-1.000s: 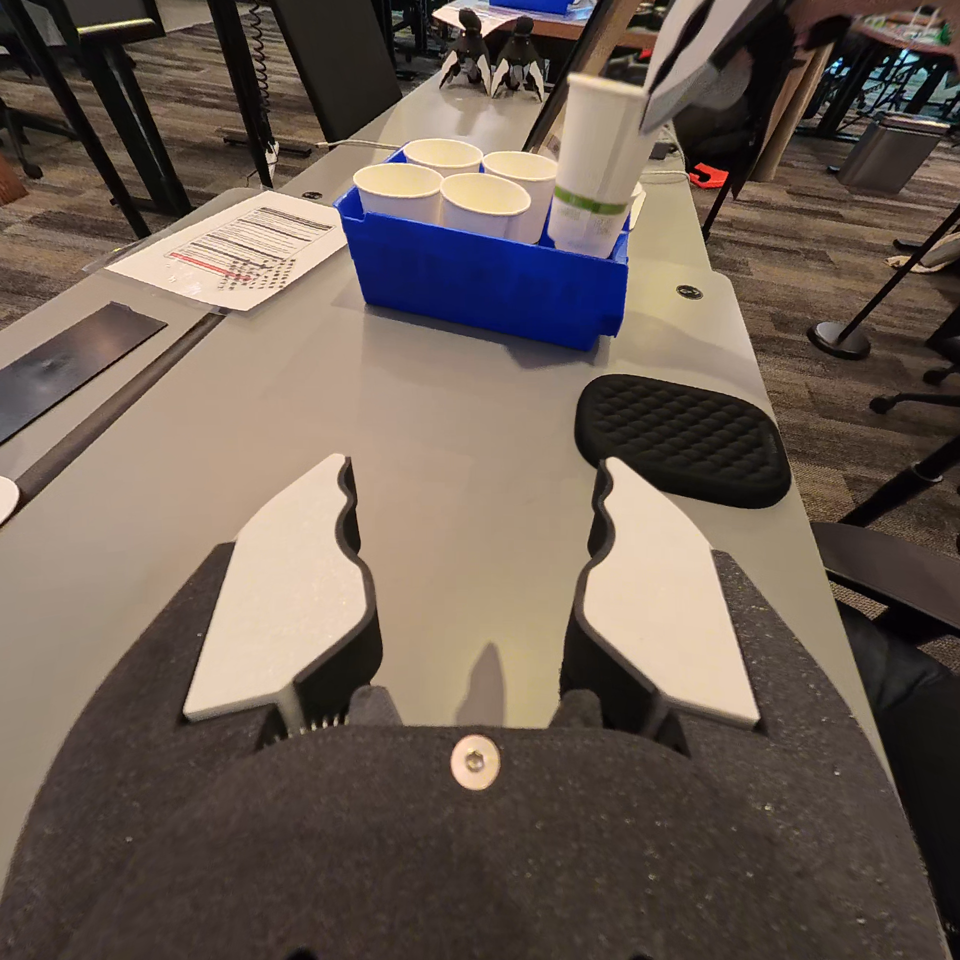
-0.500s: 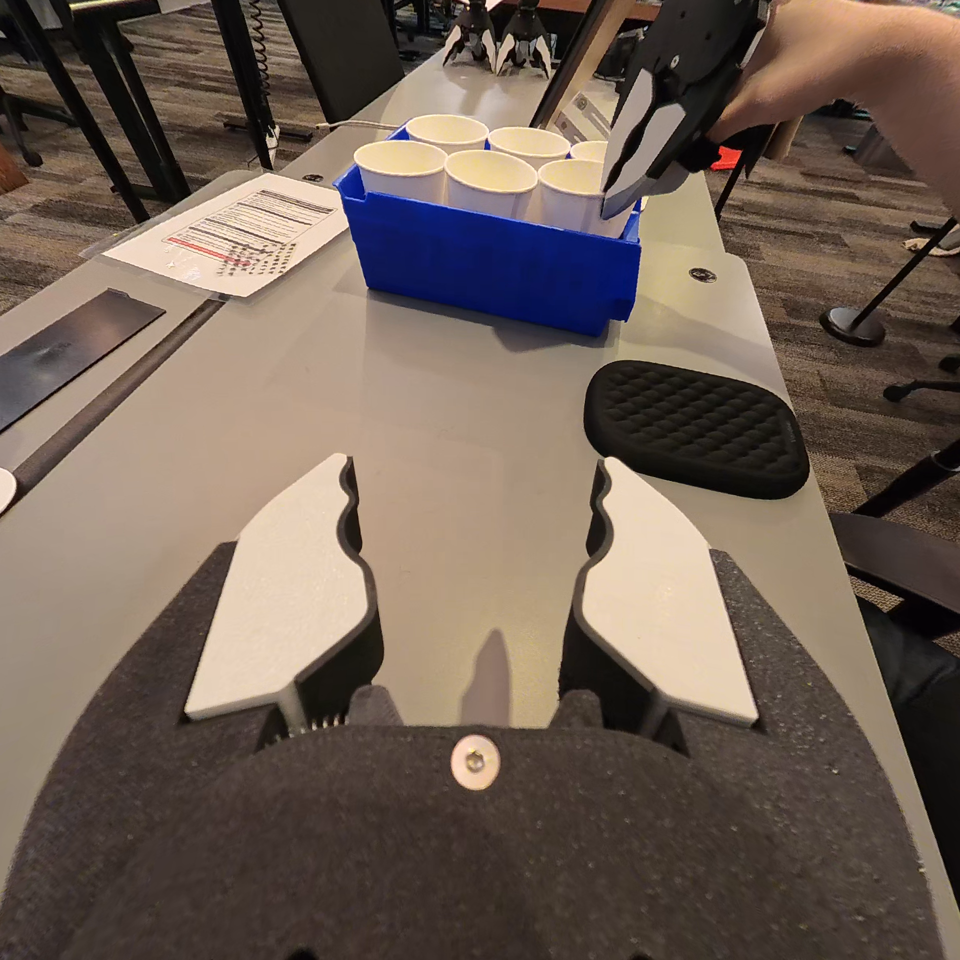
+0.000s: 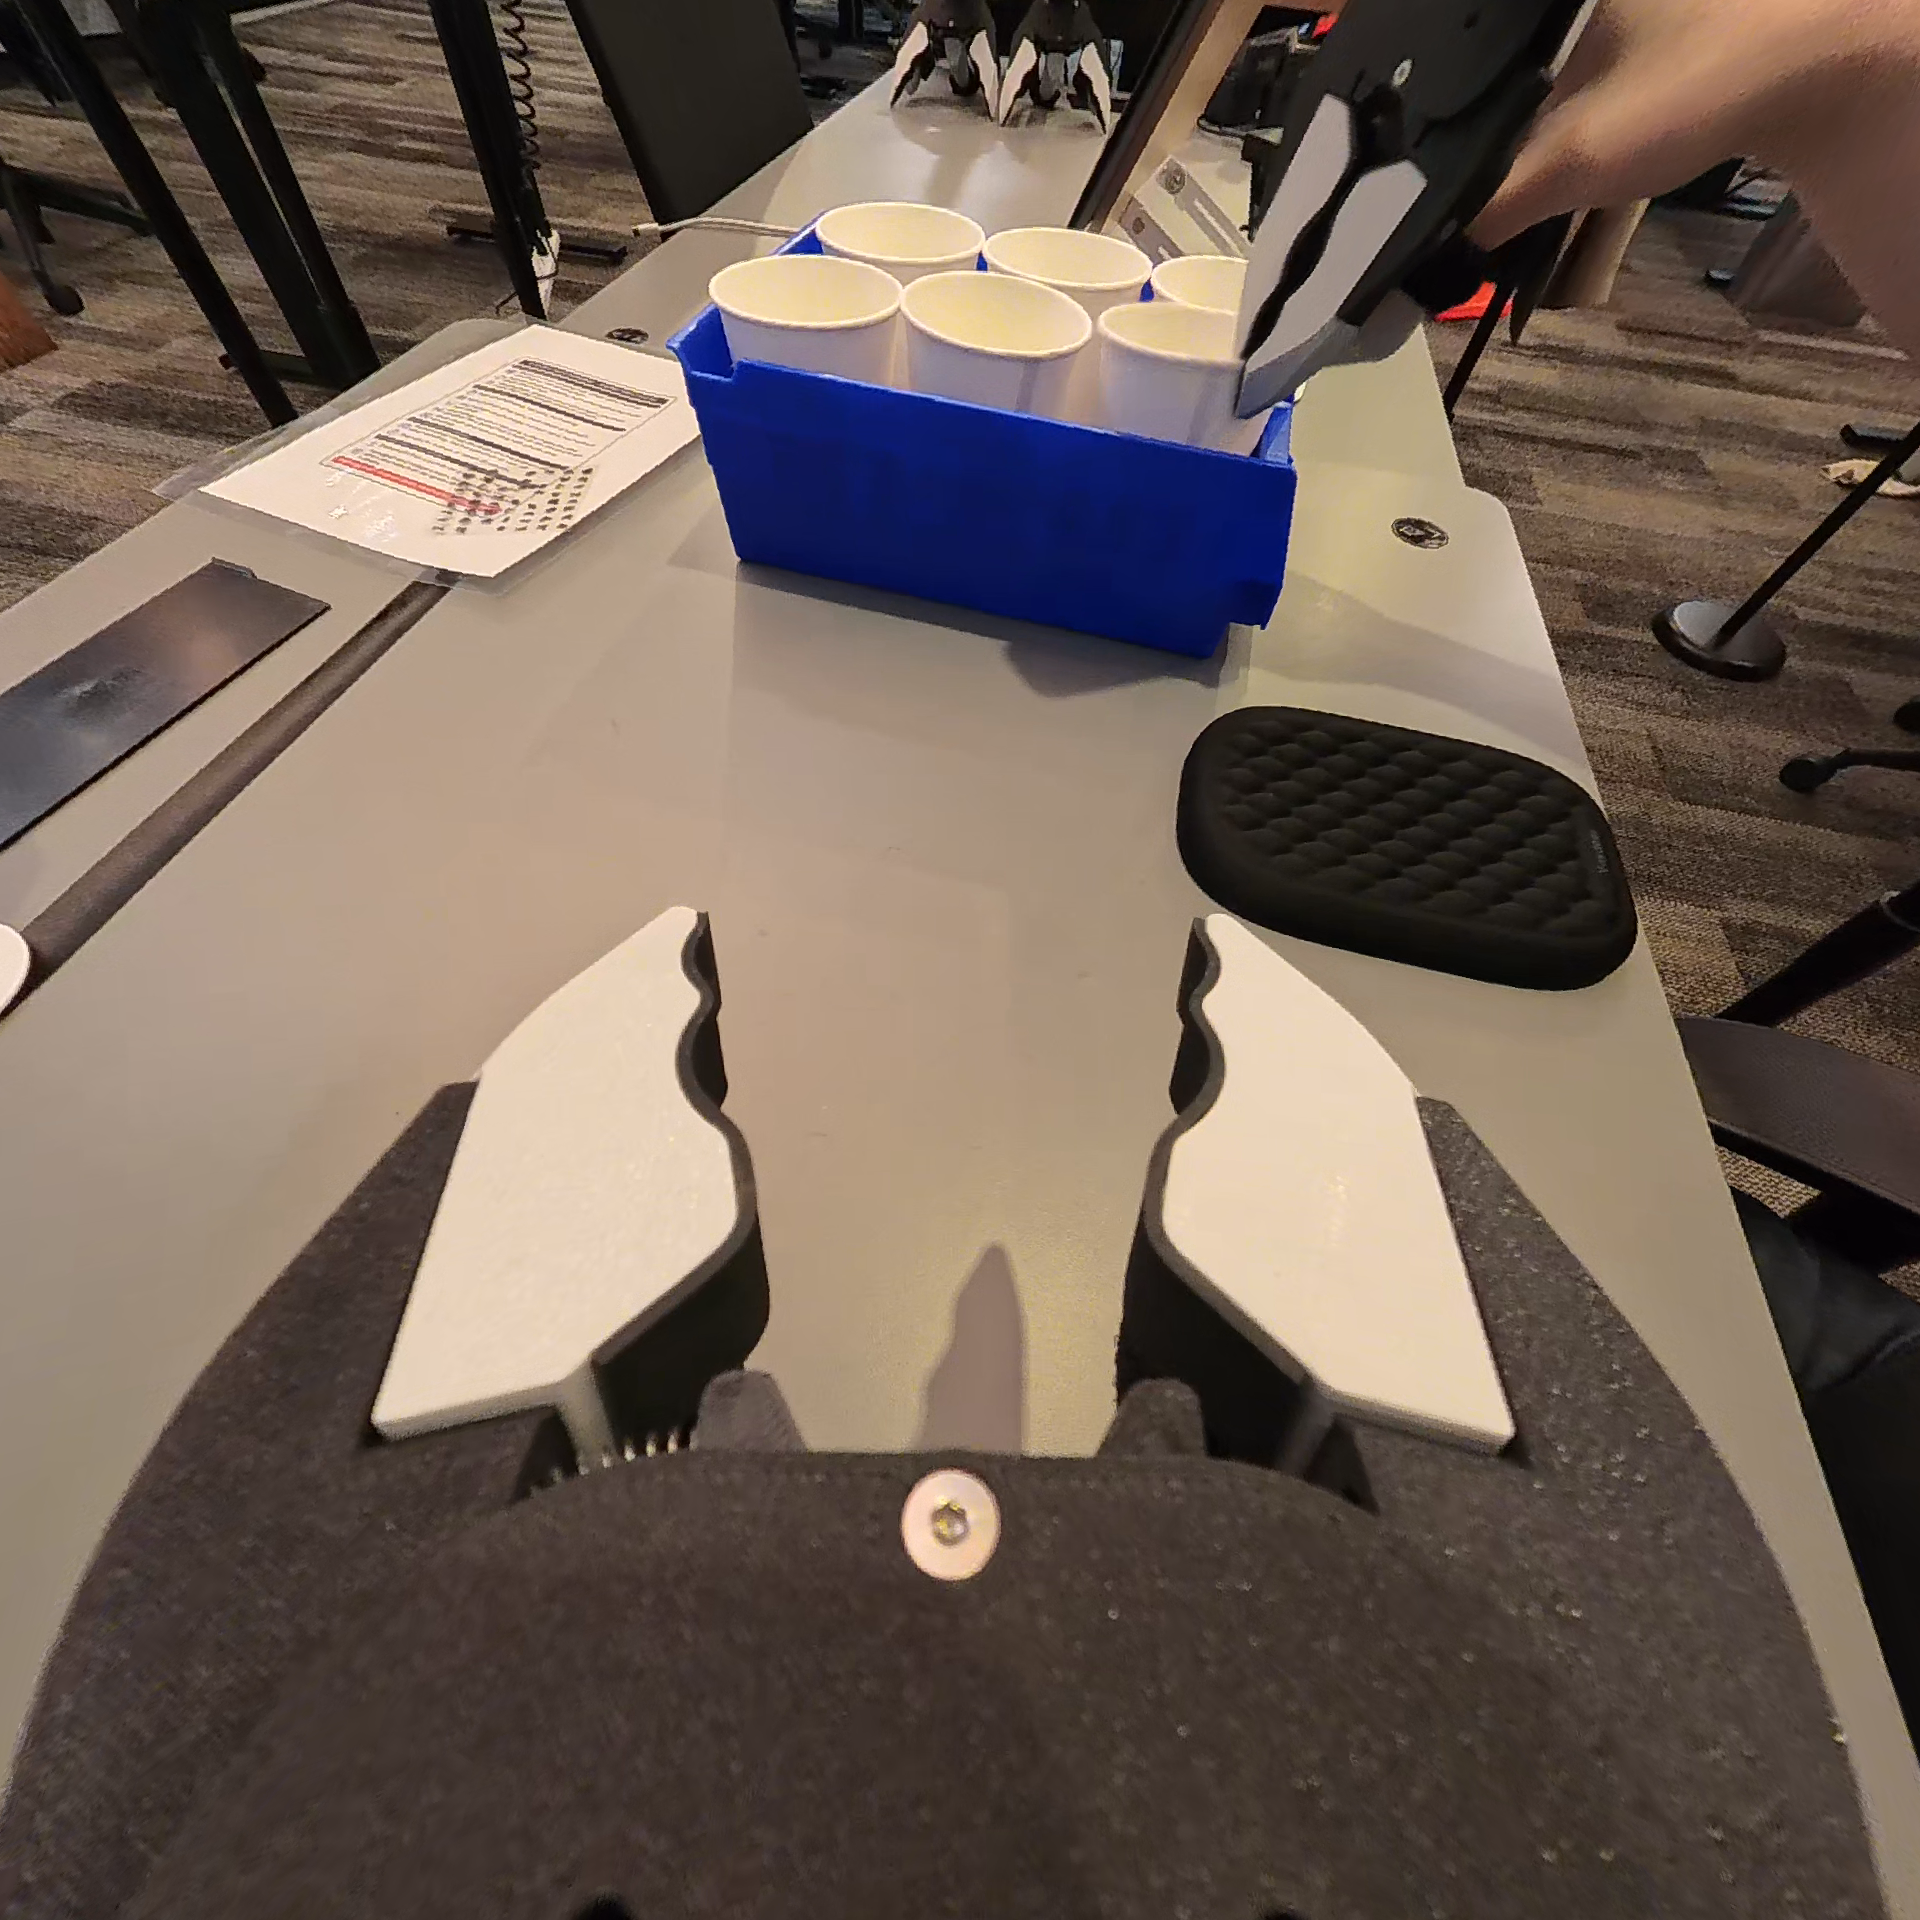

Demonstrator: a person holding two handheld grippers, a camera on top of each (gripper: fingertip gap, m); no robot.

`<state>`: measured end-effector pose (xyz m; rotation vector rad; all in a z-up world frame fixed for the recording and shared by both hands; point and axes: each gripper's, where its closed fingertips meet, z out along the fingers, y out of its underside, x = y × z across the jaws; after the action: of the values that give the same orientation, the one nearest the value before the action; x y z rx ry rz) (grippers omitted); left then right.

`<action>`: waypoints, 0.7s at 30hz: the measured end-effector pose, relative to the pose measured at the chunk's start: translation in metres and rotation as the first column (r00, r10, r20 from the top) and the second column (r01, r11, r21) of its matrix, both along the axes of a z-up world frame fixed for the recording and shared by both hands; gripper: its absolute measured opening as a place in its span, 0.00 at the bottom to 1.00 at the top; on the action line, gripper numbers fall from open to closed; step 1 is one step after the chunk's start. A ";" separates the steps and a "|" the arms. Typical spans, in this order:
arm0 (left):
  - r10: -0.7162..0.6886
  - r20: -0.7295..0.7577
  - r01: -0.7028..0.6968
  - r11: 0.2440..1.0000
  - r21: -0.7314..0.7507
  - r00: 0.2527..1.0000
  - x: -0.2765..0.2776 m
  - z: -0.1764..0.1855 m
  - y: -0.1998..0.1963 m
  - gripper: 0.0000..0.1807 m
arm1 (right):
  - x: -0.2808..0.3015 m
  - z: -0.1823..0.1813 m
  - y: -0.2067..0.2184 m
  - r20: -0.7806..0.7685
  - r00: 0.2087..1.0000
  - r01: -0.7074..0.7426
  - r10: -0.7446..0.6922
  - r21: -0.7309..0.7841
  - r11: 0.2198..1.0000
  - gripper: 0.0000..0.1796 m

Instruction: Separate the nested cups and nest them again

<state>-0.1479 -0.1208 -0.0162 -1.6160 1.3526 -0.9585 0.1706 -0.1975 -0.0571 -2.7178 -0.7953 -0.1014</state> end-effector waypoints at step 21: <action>-0.006 -0.017 0.006 1.000 -0.005 1.000 0.001 -0.006 0.000 0.46 | -0.004 -0.007 -0.003 -0.028 1.000 -0.011 0.010 -0.052 0.999 0.10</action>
<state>-0.1467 -0.1210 -0.0221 -1.6280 1.3685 -0.9550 0.1669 -0.2008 -0.0643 -2.7573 -0.8150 -0.0413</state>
